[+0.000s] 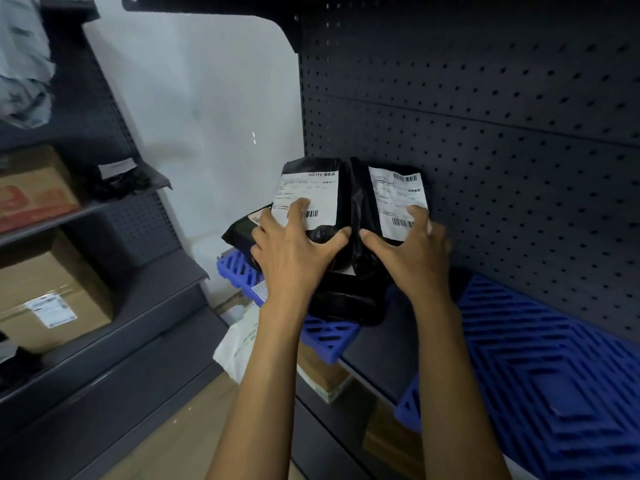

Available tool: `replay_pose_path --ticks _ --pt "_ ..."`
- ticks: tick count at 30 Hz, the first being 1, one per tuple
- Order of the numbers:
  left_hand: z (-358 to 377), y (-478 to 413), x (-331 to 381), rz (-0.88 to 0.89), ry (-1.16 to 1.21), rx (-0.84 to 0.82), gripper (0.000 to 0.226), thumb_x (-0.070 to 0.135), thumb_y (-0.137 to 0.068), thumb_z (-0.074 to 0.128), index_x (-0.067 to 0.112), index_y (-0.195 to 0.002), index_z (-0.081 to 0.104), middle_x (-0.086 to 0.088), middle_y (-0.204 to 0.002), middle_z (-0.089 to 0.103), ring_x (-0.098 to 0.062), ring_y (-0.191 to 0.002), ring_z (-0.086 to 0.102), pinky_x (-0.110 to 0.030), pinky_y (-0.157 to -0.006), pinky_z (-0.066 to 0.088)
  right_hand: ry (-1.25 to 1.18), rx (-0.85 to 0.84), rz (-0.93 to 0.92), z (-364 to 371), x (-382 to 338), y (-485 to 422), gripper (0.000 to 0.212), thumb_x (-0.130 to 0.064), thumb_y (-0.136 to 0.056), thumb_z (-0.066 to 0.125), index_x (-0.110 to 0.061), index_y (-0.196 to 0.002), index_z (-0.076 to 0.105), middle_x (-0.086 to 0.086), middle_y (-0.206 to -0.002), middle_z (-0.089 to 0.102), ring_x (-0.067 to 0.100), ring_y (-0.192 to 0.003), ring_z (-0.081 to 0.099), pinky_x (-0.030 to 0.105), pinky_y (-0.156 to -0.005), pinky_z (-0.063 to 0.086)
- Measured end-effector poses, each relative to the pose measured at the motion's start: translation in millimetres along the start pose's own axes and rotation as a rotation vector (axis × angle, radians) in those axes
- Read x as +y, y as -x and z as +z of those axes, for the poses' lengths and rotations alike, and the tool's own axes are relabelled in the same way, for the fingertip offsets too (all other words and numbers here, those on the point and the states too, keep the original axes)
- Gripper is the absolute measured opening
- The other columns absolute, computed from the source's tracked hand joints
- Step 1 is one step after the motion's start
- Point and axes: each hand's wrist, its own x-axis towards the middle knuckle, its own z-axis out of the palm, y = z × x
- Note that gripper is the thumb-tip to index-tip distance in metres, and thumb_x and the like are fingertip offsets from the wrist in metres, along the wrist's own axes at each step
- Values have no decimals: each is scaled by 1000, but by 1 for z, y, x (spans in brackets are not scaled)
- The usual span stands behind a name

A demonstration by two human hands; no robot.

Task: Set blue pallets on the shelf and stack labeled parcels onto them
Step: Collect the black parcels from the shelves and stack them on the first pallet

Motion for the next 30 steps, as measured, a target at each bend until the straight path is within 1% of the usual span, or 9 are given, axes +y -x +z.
replay_pose_path --ticks 3,7,14,17,19,22,26,28,30 --pt "12 1 -3 47 -46 -96 86 81 -69 58 33 -139 42 -15 -149 28 -37 -131 31 -49 -106 30 75 -76 42 11 9 -2 88 -72 -74 61 -30 -143 27 12 -148 27 36 -133 27 50 -107 33" --pt "14 -4 -10 97 -33 -146 86 79 -74 54 29 -142 40 -20 -153 21 -39 -133 27 -50 -108 28 97 -123 70 16 8 -3 91 -77 -75 55 -31 -147 24 10 -152 22 35 -138 21 50 -111 29" --pt "-11 -30 -30 185 24 -256 71 63 -82 62 21 -137 46 -20 -148 27 -42 -132 28 -50 -108 32 294 -16 23 26 -35 0 95 -73 -73 61 -26 -149 29 18 -154 20 39 -140 20 50 -113 25" --pt "-26 -42 -46 225 12 -302 68 58 -85 62 18 -138 48 -21 -148 28 -43 -133 29 -49 -109 31 304 -52 48 39 -49 3 98 -72 -73 60 -25 -152 26 18 -154 18 39 -141 19 49 -113 25" --pt "-36 -46 -57 259 5 -371 66 52 -88 63 15 -141 47 -21 -147 29 -44 -134 30 -47 -111 30 297 -108 73 47 -51 9 97 -73 -77 57 -25 -153 21 17 -156 15 39 -141 16 50 -113 25" --pt "-54 -47 -70 329 14 -420 63 44 -90 64 15 -143 46 -19 -149 30 -41 -137 32 -44 -113 30 303 -155 59 44 -50 18 97 -74 -79 53 -27 -155 16 13 -159 8 37 -145 11 50 -113 24" --pt "-75 -40 -83 475 -104 -375 59 37 -91 64 14 -142 46 -17 -151 31 -37 -138 32 -45 -112 33 373 -145 -25 26 -49 39 93 -70 -81 55 -28 -154 16 6 -161 5 37 -144 15 51 -110 29" --pt "-82 -31 -86 597 -185 -342 56 31 -91 65 14 -141 48 -15 -148 37 -34 -137 35 -44 -111 35 426 -116 -57 15 -47 54 86 -61 -86 57 -26 -154 18 7 -161 10 38 -143 19 51 -108 32" --pt "-86 -18 -84 726 -228 -328 53 25 -91 65 14 -140 50 -13 -143 45 -31 -134 40 -42 -108 38 494 -77 -78 2 -42 75 76 -52 -91 57 -23 -152 23 9 -158 21 38 -140 25 51 -106 35"
